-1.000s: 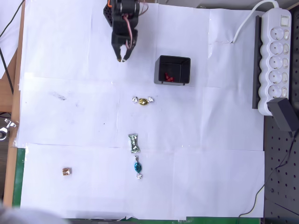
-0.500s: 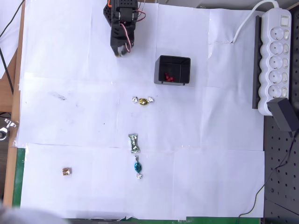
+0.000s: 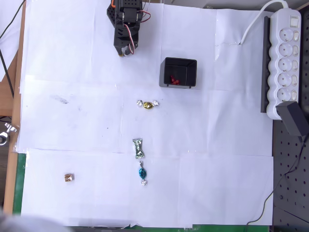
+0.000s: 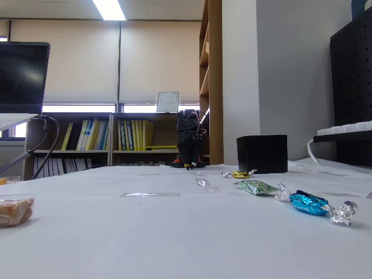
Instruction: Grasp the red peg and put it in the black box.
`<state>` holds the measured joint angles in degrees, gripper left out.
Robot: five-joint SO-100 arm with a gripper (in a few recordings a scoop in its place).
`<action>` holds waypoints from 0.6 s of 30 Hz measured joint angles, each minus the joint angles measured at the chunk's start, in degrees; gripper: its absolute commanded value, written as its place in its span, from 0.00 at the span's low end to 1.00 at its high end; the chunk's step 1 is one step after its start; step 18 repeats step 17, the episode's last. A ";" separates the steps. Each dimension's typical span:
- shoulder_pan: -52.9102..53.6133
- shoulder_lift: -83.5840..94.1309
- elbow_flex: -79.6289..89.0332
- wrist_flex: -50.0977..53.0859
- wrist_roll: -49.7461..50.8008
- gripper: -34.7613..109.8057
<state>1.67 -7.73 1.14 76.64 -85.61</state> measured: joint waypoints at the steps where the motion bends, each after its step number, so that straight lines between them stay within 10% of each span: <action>1: 0.00 -0.09 0.00 0.00 0.62 0.24; 18: 0.00 -0.18 0.00 0.00 1.14 0.24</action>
